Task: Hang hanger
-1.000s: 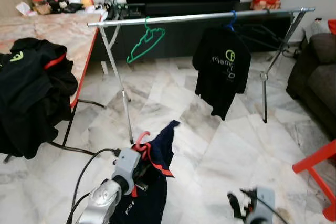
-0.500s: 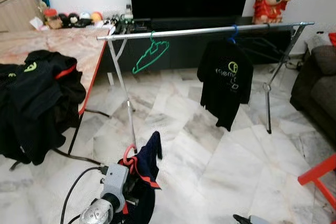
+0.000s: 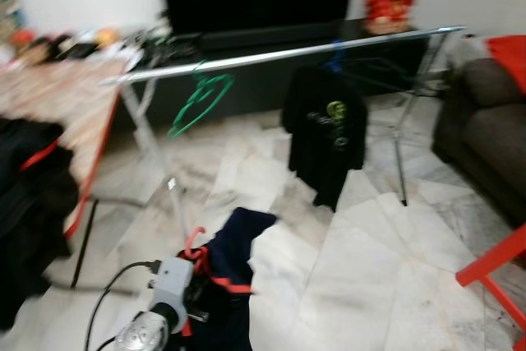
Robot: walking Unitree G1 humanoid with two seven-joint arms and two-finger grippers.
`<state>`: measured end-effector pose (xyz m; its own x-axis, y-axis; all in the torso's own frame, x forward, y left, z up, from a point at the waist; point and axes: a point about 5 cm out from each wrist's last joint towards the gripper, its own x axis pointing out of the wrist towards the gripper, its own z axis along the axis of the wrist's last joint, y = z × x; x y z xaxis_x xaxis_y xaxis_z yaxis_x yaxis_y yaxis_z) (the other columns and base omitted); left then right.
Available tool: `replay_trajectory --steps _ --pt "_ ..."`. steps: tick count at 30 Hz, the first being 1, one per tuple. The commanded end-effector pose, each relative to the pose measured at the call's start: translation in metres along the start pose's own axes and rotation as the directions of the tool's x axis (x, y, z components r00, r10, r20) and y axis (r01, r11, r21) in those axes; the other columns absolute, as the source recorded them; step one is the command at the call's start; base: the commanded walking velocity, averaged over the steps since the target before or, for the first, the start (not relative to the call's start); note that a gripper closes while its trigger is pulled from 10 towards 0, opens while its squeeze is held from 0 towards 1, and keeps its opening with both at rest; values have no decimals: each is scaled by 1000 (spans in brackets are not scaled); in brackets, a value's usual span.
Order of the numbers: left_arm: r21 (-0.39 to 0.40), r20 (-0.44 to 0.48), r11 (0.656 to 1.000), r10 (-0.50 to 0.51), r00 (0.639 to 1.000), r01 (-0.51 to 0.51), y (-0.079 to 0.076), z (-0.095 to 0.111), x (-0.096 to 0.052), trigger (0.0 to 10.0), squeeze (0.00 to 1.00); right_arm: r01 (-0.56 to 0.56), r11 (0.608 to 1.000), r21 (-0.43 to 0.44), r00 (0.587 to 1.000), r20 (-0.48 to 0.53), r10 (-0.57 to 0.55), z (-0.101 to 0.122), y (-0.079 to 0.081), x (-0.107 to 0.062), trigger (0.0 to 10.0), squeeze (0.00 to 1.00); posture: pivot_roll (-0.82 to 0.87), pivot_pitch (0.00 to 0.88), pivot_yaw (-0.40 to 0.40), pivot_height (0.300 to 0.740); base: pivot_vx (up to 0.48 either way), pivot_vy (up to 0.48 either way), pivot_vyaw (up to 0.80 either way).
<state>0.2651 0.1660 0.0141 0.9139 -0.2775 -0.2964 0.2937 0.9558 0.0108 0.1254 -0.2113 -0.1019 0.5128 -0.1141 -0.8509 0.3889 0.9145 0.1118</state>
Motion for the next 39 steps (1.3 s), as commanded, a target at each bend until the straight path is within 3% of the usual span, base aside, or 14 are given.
replay_trajectory --steps 1,20,29,32,36,39 --pt "-1 33 1000 -12 999 12 -6 7 4 10000 0 38 999 9 999 -8 -38 -3 -9 -2 10000 0 -59 0 52 740 480 0 0" --pt "-38 28 998 42 999 -40 -4 8 6 10000 0 16 1000 -14 1000 23 -16 9 0 2 10000 0 -65 0 12 740 480 0 0" --pt "-76 9 992 104 995 -103 -6 0 5 10000 0 28 998 -58 997 74 -23 37 -5 5 10000 0 -65 0 -45 740 474 0 0" --pt "-85 2 988 128 992 -127 -5 -4 3 10000 0 22 998 -66 994 108 -14 52 -6 6 10000 0 -69 0 -59 740 0 0 0" --pt "-118 3 978 173 985 -171 -2 -7 1 10000 0 13 997 -79 993 120 -3 58 -1 7 10000 0 -68 0 -71 740 0 0 0" --pt "-94 -11 978 185 983 -186 -2 -9 0 10000 0 8 995 -97 992 125 4 59 5 8 10000 0 -66 0 -68 740 0 0 0"
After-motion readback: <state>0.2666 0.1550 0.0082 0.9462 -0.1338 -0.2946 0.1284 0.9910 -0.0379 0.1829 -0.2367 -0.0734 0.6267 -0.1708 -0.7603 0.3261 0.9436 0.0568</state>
